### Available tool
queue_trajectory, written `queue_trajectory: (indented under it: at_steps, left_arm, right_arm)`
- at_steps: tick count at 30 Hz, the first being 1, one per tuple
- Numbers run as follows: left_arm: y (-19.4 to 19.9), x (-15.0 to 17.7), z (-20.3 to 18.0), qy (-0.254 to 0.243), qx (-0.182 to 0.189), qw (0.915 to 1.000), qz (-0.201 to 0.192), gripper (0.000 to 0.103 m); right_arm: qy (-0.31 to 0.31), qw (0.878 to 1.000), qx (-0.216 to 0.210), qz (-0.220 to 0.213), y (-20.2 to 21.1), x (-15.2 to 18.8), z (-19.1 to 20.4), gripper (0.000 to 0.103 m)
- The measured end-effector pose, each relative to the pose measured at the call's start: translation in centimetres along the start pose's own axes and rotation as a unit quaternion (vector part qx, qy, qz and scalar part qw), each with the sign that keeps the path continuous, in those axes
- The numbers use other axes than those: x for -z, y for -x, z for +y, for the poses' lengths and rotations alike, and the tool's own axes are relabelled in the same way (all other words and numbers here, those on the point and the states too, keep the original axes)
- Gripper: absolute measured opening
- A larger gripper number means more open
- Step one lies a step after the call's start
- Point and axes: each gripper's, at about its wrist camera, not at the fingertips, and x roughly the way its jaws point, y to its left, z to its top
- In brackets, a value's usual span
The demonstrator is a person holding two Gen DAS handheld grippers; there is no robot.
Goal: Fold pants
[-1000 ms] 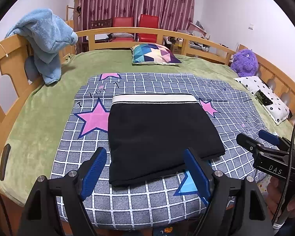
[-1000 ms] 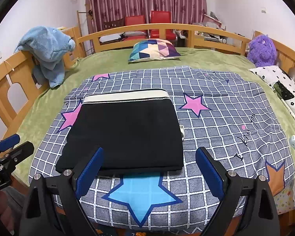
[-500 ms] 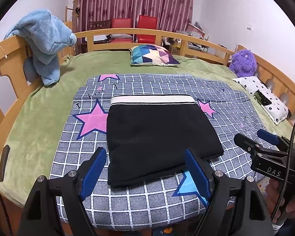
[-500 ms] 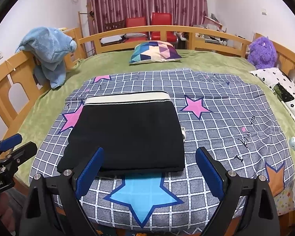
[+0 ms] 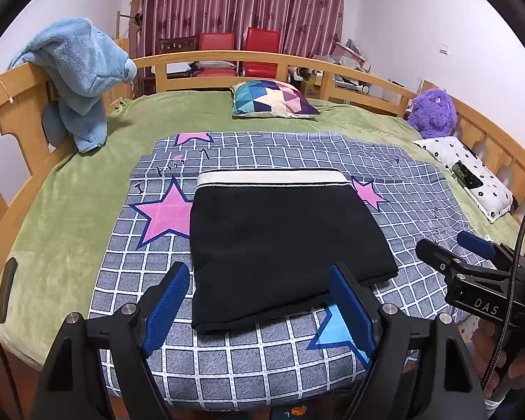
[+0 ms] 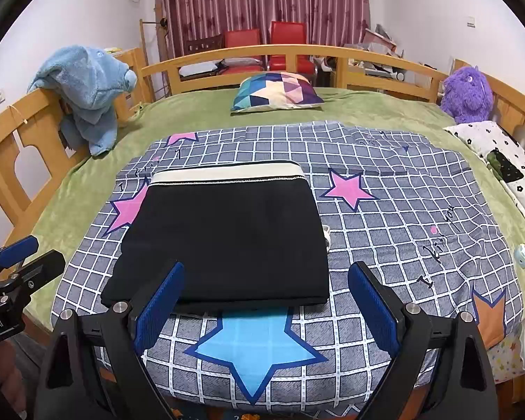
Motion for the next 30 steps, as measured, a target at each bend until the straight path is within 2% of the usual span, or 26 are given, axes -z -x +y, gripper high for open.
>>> queue_trajectory:
  at_steps: [30]
  left_arm:
    - [0.24, -0.09, -0.23, 0.0, 0.001, 1.0, -0.003, 0.081]
  right_arm:
    - [0.001, 1.0, -0.001, -0.001, -0.06, -0.2, -0.13, 0.093]
